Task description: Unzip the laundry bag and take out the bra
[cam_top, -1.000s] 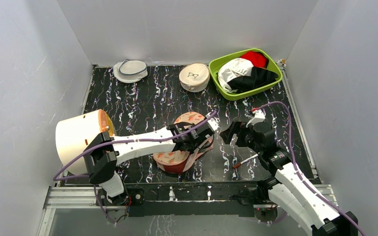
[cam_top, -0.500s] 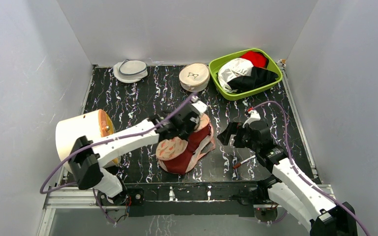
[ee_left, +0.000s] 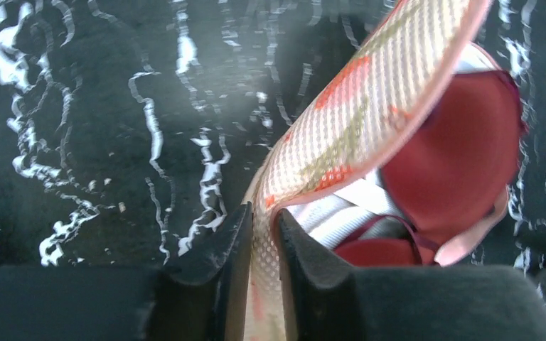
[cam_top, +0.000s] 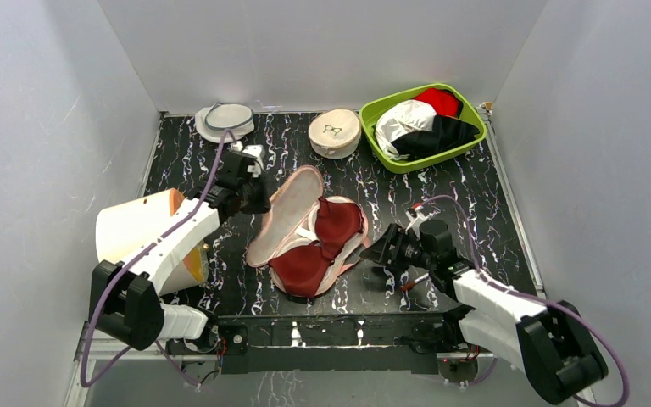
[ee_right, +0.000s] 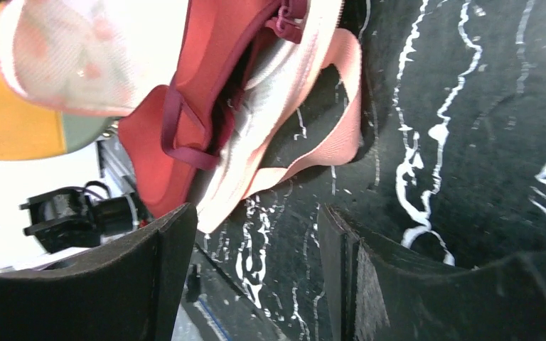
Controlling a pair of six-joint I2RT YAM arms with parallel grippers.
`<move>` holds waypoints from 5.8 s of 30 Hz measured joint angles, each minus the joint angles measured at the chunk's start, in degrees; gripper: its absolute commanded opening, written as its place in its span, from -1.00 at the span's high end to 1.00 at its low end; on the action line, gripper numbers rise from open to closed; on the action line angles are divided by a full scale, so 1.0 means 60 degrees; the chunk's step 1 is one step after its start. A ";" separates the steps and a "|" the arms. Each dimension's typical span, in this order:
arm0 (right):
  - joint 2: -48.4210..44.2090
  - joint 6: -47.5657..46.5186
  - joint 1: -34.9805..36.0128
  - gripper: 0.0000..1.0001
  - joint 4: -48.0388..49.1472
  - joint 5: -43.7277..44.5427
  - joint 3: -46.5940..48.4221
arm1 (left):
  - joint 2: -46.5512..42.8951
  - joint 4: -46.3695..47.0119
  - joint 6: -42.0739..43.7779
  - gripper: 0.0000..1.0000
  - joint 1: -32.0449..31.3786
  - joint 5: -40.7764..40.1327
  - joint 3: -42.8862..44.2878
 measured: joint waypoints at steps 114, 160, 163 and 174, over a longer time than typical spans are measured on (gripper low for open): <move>0.0397 -0.0976 -0.0310 1.00 -0.3508 0.2918 0.8666 | -0.0506 0.4754 0.2608 -0.97 -0.0889 -0.0896 0.0415; 0.6189 -0.2852 -0.1763 1.00 0.0219 0.8510 1.0826 | -0.0561 0.4699 0.2805 -0.97 -0.1279 -0.1756 0.0372; 0.6473 -0.2412 -0.1956 1.00 0.0466 0.8138 1.0622 | -0.0568 0.4699 0.2830 -0.97 -0.1297 -0.1807 0.0361; 0.8236 -0.0430 -0.3606 1.00 0.0572 0.6393 1.0371 | -0.0568 0.4732 0.2911 -0.97 -0.1432 -0.1949 0.0270</move>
